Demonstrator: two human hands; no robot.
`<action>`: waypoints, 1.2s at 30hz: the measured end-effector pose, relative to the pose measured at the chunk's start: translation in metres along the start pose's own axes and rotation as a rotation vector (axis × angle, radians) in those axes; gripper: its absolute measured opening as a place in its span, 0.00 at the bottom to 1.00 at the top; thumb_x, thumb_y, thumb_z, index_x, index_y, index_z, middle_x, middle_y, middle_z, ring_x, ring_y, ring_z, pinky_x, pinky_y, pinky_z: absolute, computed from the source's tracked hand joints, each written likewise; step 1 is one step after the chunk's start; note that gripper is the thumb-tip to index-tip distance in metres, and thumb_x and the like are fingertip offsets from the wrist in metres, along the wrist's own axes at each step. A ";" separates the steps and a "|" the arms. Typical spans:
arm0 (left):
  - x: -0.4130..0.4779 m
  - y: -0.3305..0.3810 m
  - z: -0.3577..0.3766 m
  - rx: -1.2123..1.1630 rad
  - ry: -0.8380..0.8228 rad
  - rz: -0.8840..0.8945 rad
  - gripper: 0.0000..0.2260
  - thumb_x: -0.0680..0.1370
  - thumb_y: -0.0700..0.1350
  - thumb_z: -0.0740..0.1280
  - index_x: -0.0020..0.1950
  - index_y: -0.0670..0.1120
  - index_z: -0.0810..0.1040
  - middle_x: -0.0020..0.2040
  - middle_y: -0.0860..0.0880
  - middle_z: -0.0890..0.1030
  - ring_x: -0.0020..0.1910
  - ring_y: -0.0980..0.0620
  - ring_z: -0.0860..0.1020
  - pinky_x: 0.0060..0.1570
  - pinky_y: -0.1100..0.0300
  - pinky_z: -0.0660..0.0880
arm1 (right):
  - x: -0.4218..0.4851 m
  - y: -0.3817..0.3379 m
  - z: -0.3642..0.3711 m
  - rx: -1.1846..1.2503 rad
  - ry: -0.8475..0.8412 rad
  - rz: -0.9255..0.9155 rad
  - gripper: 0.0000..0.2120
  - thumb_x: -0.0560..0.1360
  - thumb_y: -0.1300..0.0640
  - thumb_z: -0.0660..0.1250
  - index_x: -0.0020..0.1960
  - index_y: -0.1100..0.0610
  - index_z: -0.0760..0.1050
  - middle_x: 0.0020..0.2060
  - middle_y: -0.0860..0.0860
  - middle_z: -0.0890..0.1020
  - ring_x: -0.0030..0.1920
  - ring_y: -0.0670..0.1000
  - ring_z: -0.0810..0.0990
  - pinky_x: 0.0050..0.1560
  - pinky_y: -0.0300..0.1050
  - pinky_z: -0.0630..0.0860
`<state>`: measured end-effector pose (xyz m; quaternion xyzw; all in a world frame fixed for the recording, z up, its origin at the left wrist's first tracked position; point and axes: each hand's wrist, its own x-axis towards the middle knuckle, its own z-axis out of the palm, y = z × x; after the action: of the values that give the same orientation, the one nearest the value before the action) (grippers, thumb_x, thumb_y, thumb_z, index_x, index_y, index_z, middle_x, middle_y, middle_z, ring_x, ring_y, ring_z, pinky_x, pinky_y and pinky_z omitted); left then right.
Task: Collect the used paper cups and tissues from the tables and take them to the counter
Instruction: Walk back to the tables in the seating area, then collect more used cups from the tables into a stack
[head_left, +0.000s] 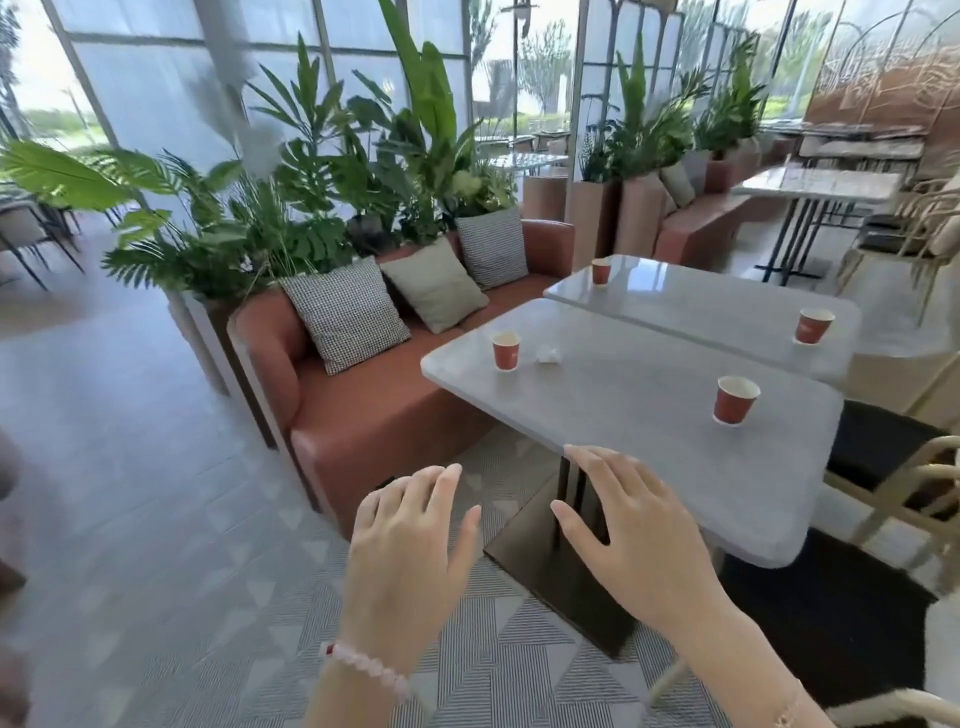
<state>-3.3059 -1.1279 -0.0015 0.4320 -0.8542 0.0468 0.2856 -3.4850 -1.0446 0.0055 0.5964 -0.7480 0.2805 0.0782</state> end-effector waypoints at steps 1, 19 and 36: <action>0.015 -0.005 0.010 -0.001 -0.003 0.008 0.20 0.76 0.54 0.55 0.58 0.45 0.79 0.52 0.51 0.81 0.50 0.48 0.80 0.52 0.51 0.75 | 0.015 0.005 0.009 -0.004 0.010 0.001 0.24 0.73 0.42 0.61 0.65 0.53 0.73 0.59 0.48 0.80 0.58 0.51 0.79 0.55 0.49 0.77; 0.269 -0.045 0.180 -0.042 -0.156 0.142 0.16 0.73 0.50 0.68 0.58 0.44 0.79 0.53 0.47 0.82 0.52 0.46 0.80 0.52 0.49 0.75 | 0.246 0.119 0.117 -0.037 -0.006 0.130 0.27 0.74 0.38 0.53 0.65 0.52 0.72 0.60 0.47 0.79 0.59 0.51 0.78 0.47 0.44 0.78; 0.465 0.003 0.343 -0.318 -0.337 0.501 0.17 0.77 0.52 0.60 0.60 0.44 0.77 0.54 0.47 0.81 0.52 0.43 0.79 0.52 0.48 0.76 | 0.367 0.227 0.160 -0.204 -0.012 0.556 0.28 0.74 0.39 0.52 0.68 0.52 0.71 0.62 0.46 0.77 0.62 0.51 0.74 0.58 0.46 0.72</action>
<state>-3.6779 -1.5690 -0.0408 0.1607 -0.9655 -0.0905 0.1837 -3.7637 -1.4080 -0.0358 0.3593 -0.9075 0.2110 0.0537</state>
